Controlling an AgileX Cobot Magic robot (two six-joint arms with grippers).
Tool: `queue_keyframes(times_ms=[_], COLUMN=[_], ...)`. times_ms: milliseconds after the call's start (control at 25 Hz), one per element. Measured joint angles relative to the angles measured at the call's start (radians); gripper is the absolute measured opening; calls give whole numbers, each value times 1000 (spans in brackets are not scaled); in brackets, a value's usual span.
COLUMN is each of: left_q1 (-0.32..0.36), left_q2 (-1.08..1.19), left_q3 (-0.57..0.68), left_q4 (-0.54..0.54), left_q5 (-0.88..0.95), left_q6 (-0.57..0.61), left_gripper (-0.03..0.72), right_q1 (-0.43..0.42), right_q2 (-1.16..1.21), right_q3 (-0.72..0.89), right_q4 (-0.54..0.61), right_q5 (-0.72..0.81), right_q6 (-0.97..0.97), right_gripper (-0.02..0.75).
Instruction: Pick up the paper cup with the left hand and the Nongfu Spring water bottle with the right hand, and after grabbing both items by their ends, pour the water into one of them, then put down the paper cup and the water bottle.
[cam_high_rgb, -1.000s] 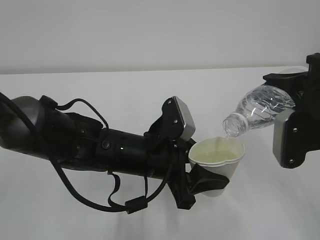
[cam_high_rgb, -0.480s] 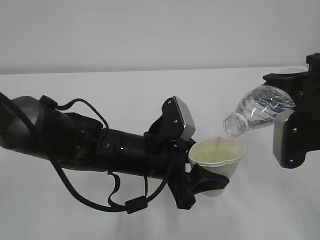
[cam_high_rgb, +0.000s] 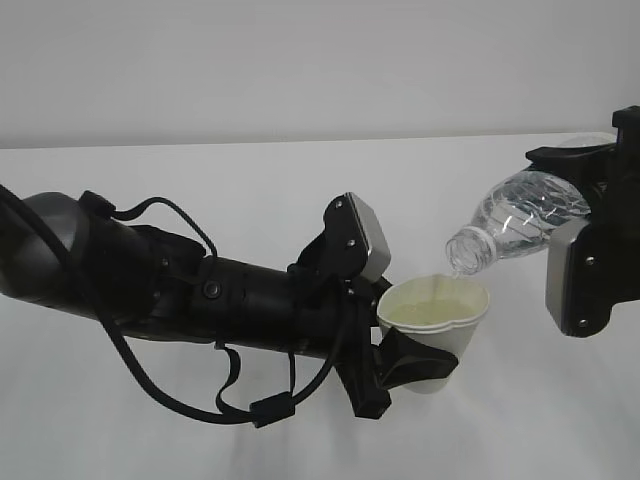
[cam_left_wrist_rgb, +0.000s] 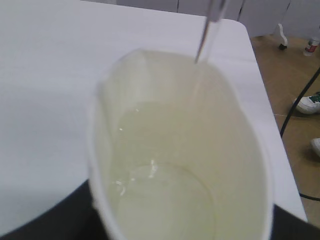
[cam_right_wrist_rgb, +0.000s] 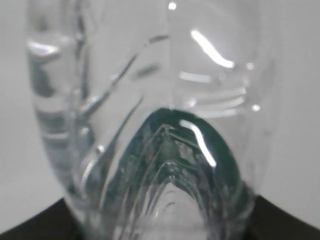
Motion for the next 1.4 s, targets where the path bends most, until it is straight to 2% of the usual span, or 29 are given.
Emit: queue_keyframes(times_ms=[800,1400], left_q1=[0,0], left_q2=[0,0], left_q3=[0,0], left_q4=[0,-13], left_q5=[0,0], left_q6=[0,0], left_gripper=[386,386], right_q1=[0,0], right_q2=[0,0], right_q3=[0,0], right_q4=[25,71], right_q5=[0,0], right_q6=[4,185], right_gripper=[385,385])
